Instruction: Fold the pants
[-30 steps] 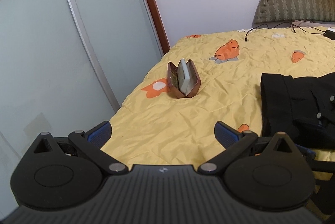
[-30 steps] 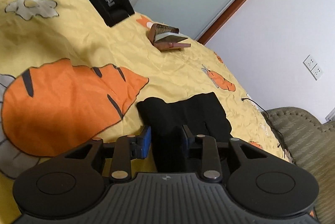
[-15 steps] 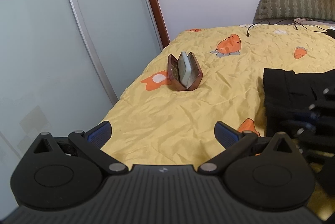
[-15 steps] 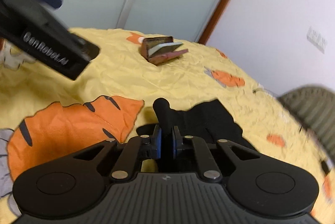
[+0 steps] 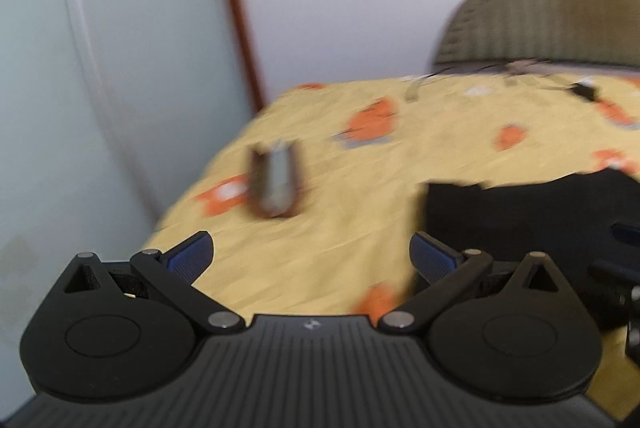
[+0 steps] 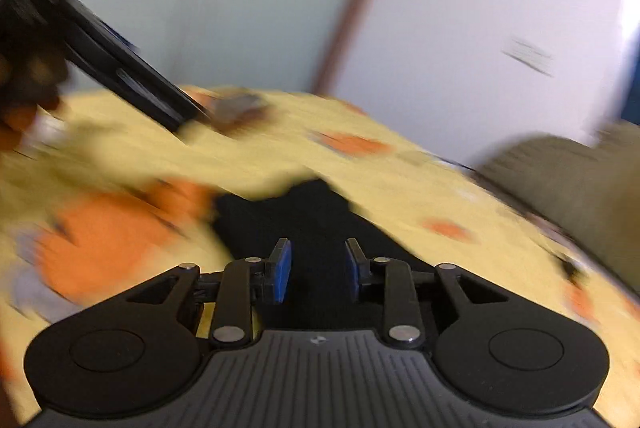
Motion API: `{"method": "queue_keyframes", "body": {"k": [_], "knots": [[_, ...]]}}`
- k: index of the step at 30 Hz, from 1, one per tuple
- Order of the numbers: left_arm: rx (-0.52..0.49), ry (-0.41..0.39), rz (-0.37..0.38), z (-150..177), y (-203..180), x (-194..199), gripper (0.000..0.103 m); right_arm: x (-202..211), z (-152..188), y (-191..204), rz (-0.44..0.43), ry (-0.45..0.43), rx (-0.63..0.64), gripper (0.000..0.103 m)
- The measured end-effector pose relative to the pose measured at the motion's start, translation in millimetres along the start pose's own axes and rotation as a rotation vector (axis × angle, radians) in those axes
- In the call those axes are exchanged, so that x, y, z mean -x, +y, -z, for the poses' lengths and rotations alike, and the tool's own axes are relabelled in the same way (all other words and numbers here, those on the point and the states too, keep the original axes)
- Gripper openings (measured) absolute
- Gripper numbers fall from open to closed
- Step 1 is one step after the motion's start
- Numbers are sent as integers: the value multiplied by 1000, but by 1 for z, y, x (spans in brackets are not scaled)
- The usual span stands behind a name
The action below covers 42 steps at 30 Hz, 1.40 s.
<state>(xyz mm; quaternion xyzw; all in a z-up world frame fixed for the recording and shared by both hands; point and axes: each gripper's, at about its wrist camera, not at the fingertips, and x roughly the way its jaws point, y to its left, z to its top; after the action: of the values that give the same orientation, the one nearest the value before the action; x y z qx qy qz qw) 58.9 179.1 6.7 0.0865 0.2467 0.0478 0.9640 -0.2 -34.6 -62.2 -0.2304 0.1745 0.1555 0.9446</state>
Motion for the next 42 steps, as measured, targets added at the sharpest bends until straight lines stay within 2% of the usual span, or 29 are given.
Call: {"method": "queue_keyframes", "body": {"k": [2,4,6,8,10,11,13,14,16,17,20,22,27,30,32,35,36,37,38,40,42], "knots": [[-11,-17,77,-11,-23,-5,103,-3,16,-24,100,65,-21,28],[-27,-28,140,-20,-52,-14,103,-4,32,-50,152,122,-93,28],[-38,-31,210,-21,-79,-24,103,0,48,-74,158,156,-217,29],[-81,20,215,-16,-105,-39,103,0,65,-91,135,211,-317,30],[-135,55,207,-5,-122,-51,103,1,81,-93,99,279,-324,36],[-164,78,184,2,-127,-55,103,6,88,-90,79,285,-280,36],[-205,75,132,10,-133,-56,103,18,88,-96,67,238,-228,36],[-211,57,116,8,-135,-53,103,19,85,-106,56,215,-242,36],[-190,30,133,-4,-139,-44,103,15,77,-141,46,142,-315,37],[-181,25,155,-11,-140,-41,103,7,72,-162,26,116,-362,37],[-164,26,206,-22,-160,-39,103,-22,67,-216,-114,70,-452,37],[-179,32,245,-22,-184,-38,103,-51,68,-246,-171,104,-491,37],[-285,29,259,-2,-244,-38,103,-118,81,-288,-427,256,-700,37],[-358,24,254,16,-264,-35,103,-139,83,-298,-506,262,-738,37],[-369,40,269,25,-269,-35,103,-153,82,-303,-509,277,-750,37],[-340,56,271,28,-269,-36,103,-170,81,-303,-558,329,-738,37],[-335,63,280,28,-268,-37,103,-175,79,-300,-565,343,-715,33],[-330,69,287,28,-267,-37,103,-179,77,-296,-558,354,-681,12],[-323,78,296,27,-266,-39,103,-181,75,-291,-571,366,-644,7],[-308,88,313,26,-261,-43,103,-179,72,-284,-546,363,-598,5],[-282,101,327,26,-257,-46,103,-178,70,-287,-519,330,-628,4]]}}
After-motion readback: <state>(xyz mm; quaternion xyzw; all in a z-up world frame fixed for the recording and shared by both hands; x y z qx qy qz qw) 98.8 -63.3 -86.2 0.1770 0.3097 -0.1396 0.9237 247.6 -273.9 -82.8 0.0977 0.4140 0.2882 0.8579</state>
